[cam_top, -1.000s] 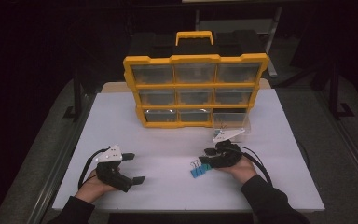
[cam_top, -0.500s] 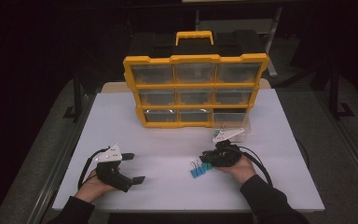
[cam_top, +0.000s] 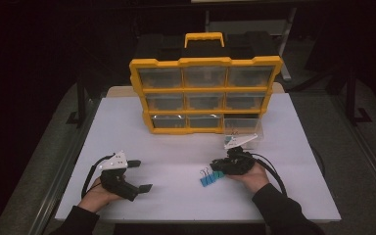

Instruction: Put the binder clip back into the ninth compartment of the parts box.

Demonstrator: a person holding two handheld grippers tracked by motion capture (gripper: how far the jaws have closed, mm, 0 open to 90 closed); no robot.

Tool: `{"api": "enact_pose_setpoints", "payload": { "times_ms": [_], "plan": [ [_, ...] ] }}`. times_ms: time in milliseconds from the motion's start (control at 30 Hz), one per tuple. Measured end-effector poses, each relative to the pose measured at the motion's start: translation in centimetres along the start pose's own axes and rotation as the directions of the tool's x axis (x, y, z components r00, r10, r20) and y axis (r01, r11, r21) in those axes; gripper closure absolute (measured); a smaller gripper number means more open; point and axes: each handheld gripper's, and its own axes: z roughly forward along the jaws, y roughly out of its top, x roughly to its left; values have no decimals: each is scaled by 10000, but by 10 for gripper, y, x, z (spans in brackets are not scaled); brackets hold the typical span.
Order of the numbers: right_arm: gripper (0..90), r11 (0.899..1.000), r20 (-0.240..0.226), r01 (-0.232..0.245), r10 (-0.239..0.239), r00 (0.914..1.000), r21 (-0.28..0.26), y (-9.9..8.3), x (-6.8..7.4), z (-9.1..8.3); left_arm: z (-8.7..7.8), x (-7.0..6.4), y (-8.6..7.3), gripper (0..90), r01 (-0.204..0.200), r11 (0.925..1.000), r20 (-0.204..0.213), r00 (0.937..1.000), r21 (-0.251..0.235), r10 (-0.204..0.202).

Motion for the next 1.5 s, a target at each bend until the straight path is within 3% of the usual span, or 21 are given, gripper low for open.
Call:
{"api": "enact_pose_setpoints", "payload": {
  "times_ms": [433, 767, 1133, 1500],
  "plan": [
    [782, 10000, -112, 53, -54, 9999, -42, 0, 1, -4, 0, 1, 0, 4, -16, 10000, -10, 10000, 58, 16],
    [868, 9997, -438, 121, -130, 9990, -209, 1, 2, -8, 0, 0, -1, 4, -23, 10000, 2, 10000, 15, 23],
    [869, 9988, -193, 141, -151, 9997, -471, 4, 1, -17, 1, 2, 0, 3, -29, 9994, 19, 10000, -346, 30],
    [870, 9965, -96, 243, -252, 9996, -798, 10, 2, -31, 5, 1, -2, 3, -147, 9998, -54, 9999, -145, 146]
  ]
}}
